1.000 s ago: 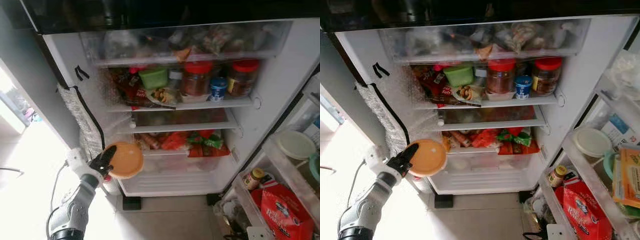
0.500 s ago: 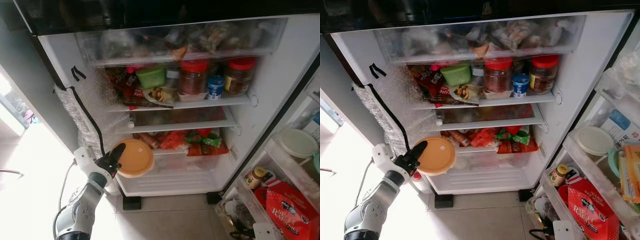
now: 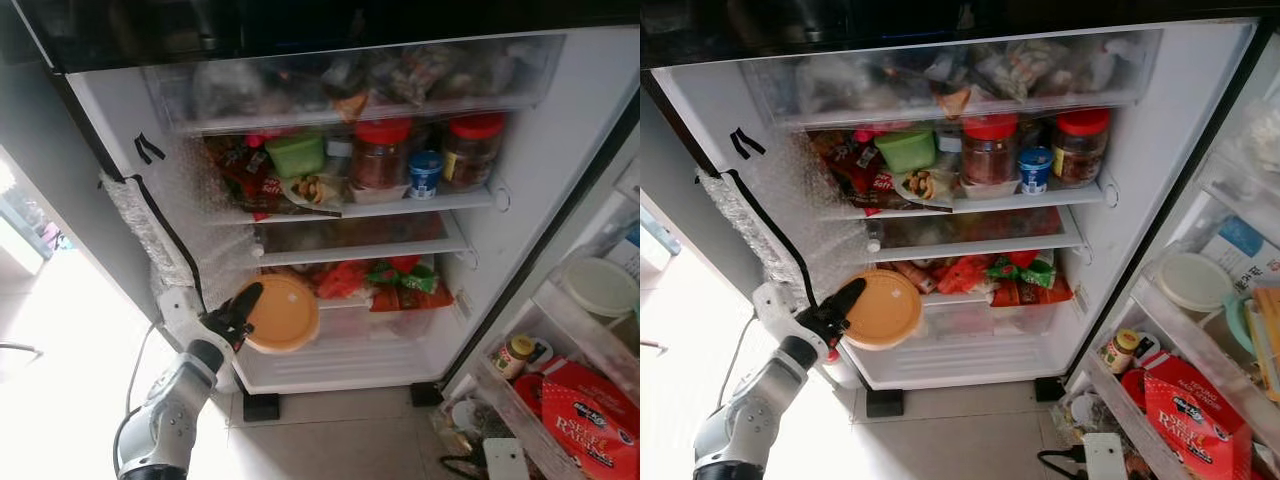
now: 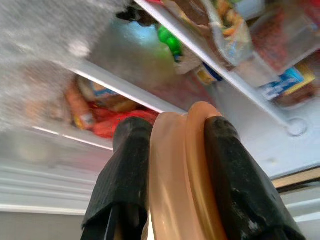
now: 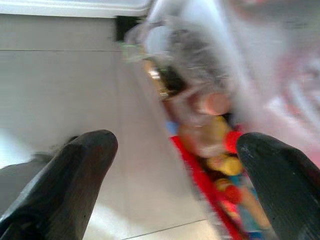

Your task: Restocking fridge

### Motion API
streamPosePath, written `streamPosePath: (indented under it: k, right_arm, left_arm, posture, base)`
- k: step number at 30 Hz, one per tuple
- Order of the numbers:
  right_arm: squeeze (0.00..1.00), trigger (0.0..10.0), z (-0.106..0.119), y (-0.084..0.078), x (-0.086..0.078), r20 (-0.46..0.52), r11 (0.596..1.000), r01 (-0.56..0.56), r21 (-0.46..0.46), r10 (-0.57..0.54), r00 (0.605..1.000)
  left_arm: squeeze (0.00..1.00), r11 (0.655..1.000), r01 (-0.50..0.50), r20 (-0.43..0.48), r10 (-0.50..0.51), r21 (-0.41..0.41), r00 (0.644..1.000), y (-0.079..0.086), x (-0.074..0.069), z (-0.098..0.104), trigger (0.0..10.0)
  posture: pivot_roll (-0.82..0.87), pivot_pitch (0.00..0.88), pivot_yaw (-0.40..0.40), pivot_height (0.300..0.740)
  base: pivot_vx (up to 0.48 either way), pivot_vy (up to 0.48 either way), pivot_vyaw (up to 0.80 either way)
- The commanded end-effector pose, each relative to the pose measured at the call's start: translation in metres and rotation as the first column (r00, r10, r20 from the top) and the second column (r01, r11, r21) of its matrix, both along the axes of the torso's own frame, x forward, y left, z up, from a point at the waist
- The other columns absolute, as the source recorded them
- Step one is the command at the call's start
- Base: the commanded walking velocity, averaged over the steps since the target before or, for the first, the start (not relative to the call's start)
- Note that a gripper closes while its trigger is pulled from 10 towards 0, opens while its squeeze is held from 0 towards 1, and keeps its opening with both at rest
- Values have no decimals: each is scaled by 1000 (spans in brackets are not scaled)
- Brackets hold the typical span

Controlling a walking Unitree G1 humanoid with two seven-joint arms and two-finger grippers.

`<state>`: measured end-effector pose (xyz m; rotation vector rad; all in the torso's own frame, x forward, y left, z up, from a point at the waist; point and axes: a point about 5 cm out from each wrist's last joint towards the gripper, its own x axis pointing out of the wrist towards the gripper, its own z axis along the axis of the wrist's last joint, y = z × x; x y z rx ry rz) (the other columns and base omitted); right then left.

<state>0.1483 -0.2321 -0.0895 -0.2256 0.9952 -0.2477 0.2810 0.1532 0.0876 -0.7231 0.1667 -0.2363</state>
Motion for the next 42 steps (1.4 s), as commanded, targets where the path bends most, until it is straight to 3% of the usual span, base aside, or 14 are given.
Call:
streamPosePath:
  k: [1, 7, 14, 20, 27, 42]
  right_arm:
    - [0, 10000, -4, 16, -1, 2, 995, -14, 101, 13, 1000]
    - [0, 10000, -5, 26, 1, 27, 985, 13, 173, -18, 999]
    - [0, 10000, -4, 28, 2, 39, 977, -11, 213, 3, 999]
    - [0, 10000, -7, 19, -7, 13, 977, 14, 211, -17, 1000]
    - [0, 10000, -9, 23, -10, -6, 973, 41, 226, -41, 999]
    - [0, 10000, -10, 31, -9, -28, 975, 15, 220, -9, 1000]
  left_arm:
    - [0, 999, -1, 35, 3, -52, 999, 1, -2, 8, 10000]
    - [0, 979, -4, 13, 6, -205, 1000, 3, -9, -3, 10000]
    - [0, 980, 8, 9, -6, -199, 1000, 2, -15, -7, 10000]
    - [0, 984, 20, -3, -21, -180, 1000, -1, -15, -9, 10000]
    - [0, 987, 24, 2, -24, -158, 1000, 1, -14, -8, 10000]
    - [0, 988, 30, -3, -31, -151, 1000, 1, -16, -8, 10000]
  posture:
    - [-12, 67, 40, 740]
    - [-11, 56, 32, 740]
    - [-7, 47, 28, 740]
    - [-7, 41, 28, 740]
    - [-6, 39, 30, 740]
    - [5, 56, 28, 740]
  base:
    - [0, 0, 0]
    - [0, 0, 0]
    - [0, 0, 0]
    - [0, 0, 0]
    - [71, 0, -432]
    - [251, 0, 0]
